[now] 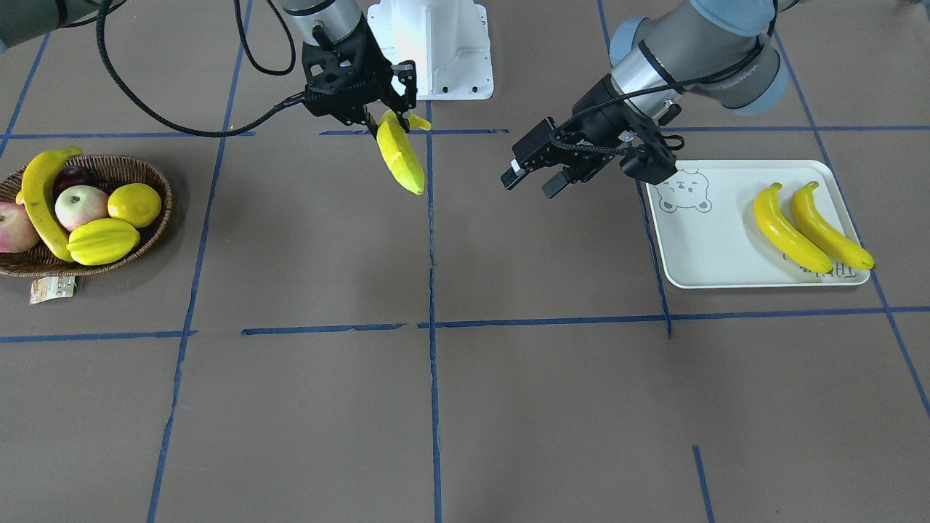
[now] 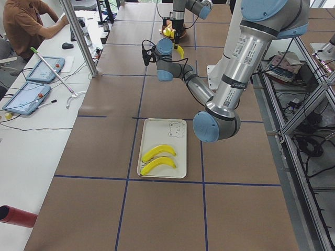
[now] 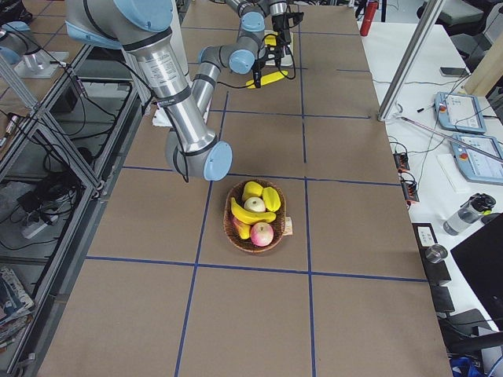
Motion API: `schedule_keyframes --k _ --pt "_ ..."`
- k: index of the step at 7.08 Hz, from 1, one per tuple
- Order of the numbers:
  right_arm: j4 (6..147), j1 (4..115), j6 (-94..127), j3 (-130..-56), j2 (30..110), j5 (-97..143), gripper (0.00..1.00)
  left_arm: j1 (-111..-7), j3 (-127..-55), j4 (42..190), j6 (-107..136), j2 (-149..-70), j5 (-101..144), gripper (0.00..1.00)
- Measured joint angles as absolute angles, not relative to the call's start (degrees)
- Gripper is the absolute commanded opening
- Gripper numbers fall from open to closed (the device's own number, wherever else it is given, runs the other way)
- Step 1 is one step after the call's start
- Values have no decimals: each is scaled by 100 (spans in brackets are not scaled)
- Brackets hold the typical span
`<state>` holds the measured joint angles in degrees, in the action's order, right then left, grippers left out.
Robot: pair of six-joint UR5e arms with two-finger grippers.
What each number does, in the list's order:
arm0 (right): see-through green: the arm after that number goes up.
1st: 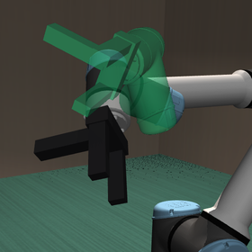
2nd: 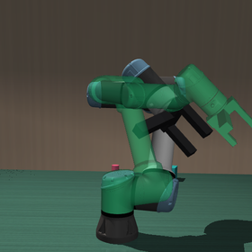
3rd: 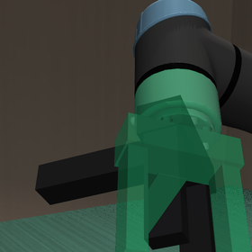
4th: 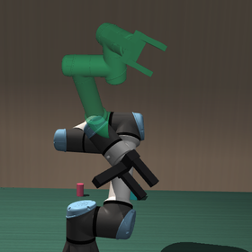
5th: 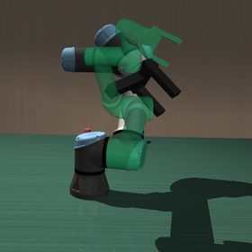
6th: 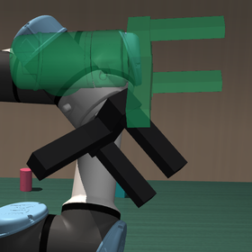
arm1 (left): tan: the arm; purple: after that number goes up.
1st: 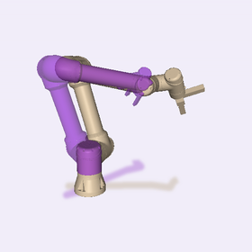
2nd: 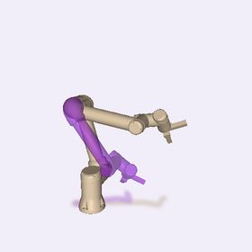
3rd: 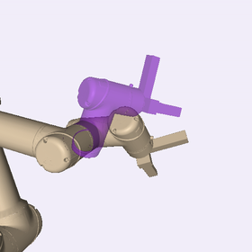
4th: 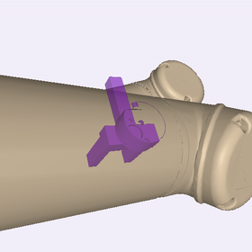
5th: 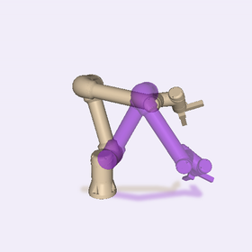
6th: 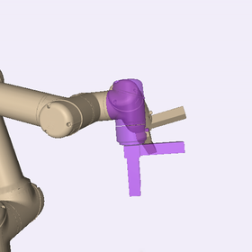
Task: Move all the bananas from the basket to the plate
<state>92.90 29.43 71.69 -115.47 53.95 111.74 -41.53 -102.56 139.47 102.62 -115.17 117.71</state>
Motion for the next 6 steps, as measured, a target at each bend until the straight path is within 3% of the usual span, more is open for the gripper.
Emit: schedule_keyframes --k 6 --pt "9290 2598 7428 -11460 5080 10851 1 -3315 -10228 14185 11120 -12006 11175 95"
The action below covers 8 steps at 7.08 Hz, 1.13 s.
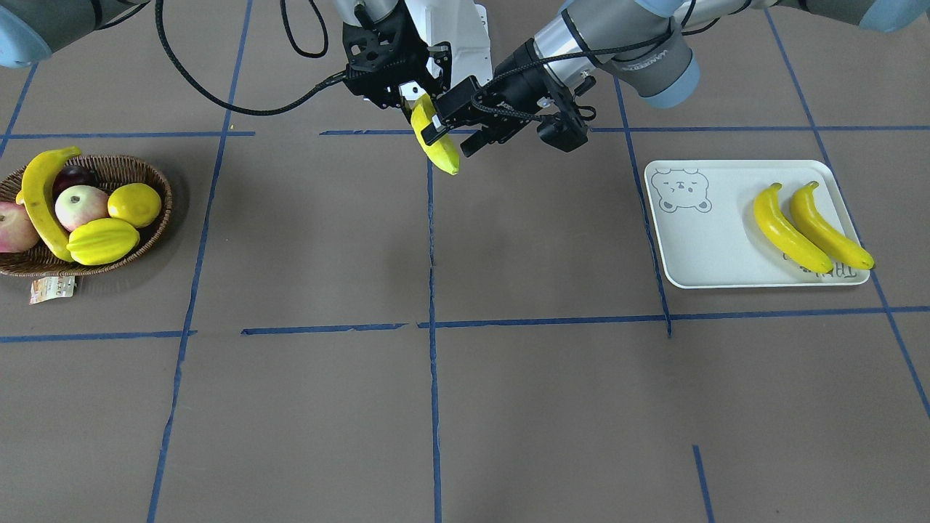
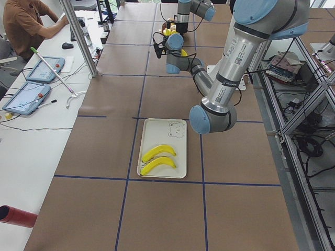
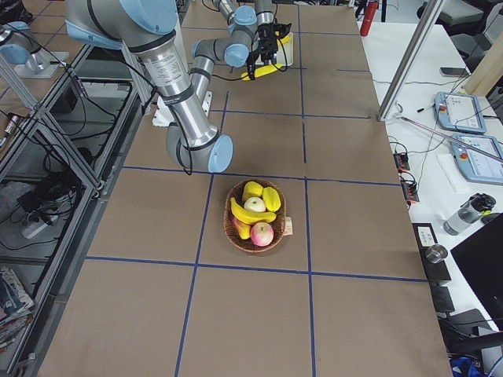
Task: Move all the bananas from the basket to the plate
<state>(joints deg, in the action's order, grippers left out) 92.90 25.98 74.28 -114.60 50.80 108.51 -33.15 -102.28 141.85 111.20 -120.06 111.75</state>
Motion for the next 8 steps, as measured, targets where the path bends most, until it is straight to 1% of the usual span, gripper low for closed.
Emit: schedule_keyframes --k 1,2,3,4,5,7,8 --pt "9290 2596 7428 -11456 5075 10849 1 -3241 -10232 14180 11124 -12023 11143 60" --pt "9290 2593 7427 -11454 5075 10852 1 -3204 -10246 14175 11133 -12028 11132 12" --pt "9290 2593 7425 -11453 5077 10854 4 -3187 -10271 14169 11141 -12029 11130 0" --pt "9291 2595 7421 -11453 5080 10854 32 -3182 -10301 14166 11128 -12005 11141 0" --pt "9289 2595 7419 -11462 5082 10859 99 -3183 -10330 14167 11105 -11971 11159 0" --pt "9290 2608 7419 -11588 5121 10871 100 -3201 -10350 14142 11086 -11935 11185 0" --pt "9292 2610 7418 -11799 5195 10896 100 -3243 -10345 14123 11079 -11907 11231 0"
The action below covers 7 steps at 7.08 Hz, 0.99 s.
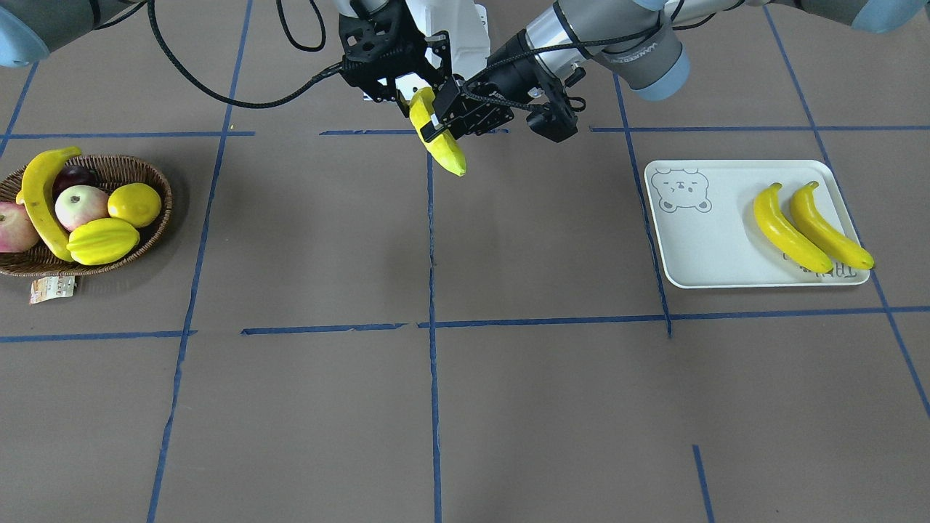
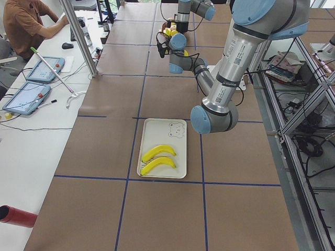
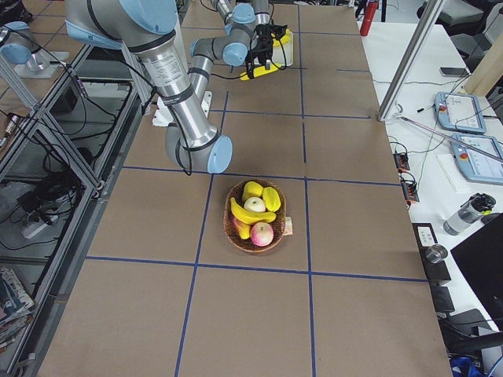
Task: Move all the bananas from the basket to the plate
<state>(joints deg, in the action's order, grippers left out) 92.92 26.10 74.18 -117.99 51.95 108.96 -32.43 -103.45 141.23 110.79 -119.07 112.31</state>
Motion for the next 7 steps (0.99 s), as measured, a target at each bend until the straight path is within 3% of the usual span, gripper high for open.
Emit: schedule_keyframes --k 4,7 --pt "9307 2729 7410 -12539 5648 10922 100 -4421 -10271 13025 10420 -11501 12661 0" --pt "9316 2921 7407 -12851 6042 10896 100 -5035 -10303 11732 8055 -10376 12724 0"
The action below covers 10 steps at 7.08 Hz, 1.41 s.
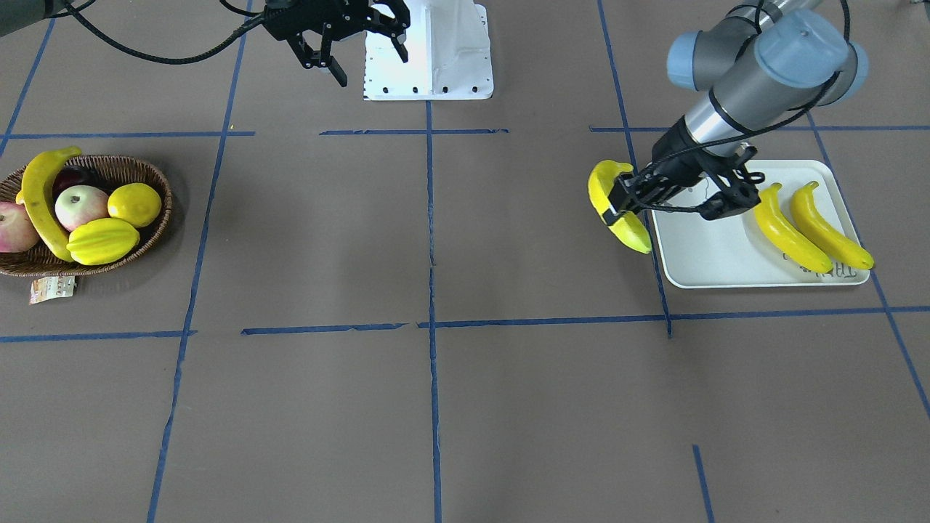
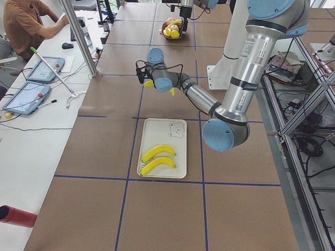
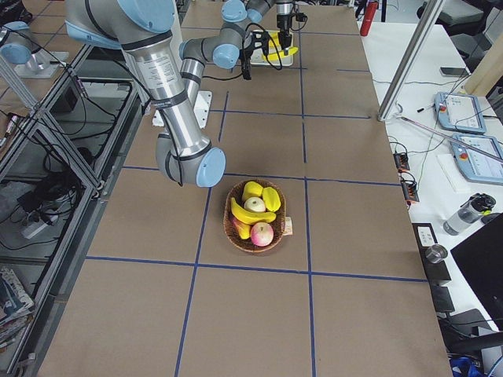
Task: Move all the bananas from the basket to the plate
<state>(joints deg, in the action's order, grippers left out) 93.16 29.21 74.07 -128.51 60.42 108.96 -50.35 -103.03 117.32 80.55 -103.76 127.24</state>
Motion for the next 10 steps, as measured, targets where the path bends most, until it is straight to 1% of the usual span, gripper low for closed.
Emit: schedule_keyframes --k 2,3,4,5,7,8,9,10 --pt "9316 3078 7401 -12872 6261 10890 100 -5211 -10146 11526 7101 -9573 12431 0" --pt "9316 3110 7401 -12874 6299 10884 100 -5228 -10049 11513 6973 -9318 12290 10" --pt "9316 3132 7400 -12876 6333 10884 100 -5227 -9964 11517 6934 -9176 12166 68" --pt "9316 3155 7400 -12879 6371 10893 100 -5228 -9905 11534 6918 -9094 12040 99" --pt "9326 3290 7369 -12902 6508 10939 100 -5228 -9881 11570 6910 -9027 11924 100" --pt "9326 3440 7267 -12997 6753 10983 100 -5229 -9929 11579 6914 -9044 11914 100" --pt "9317 3583 7046 -13143 7110 11015 100 -5231 -10029 11576 6922 -9072 11920 100" --pt "9258 3771 6703 -13320 7630 11064 100 -5231 -10171 11555 6947 -9142 11941 100"
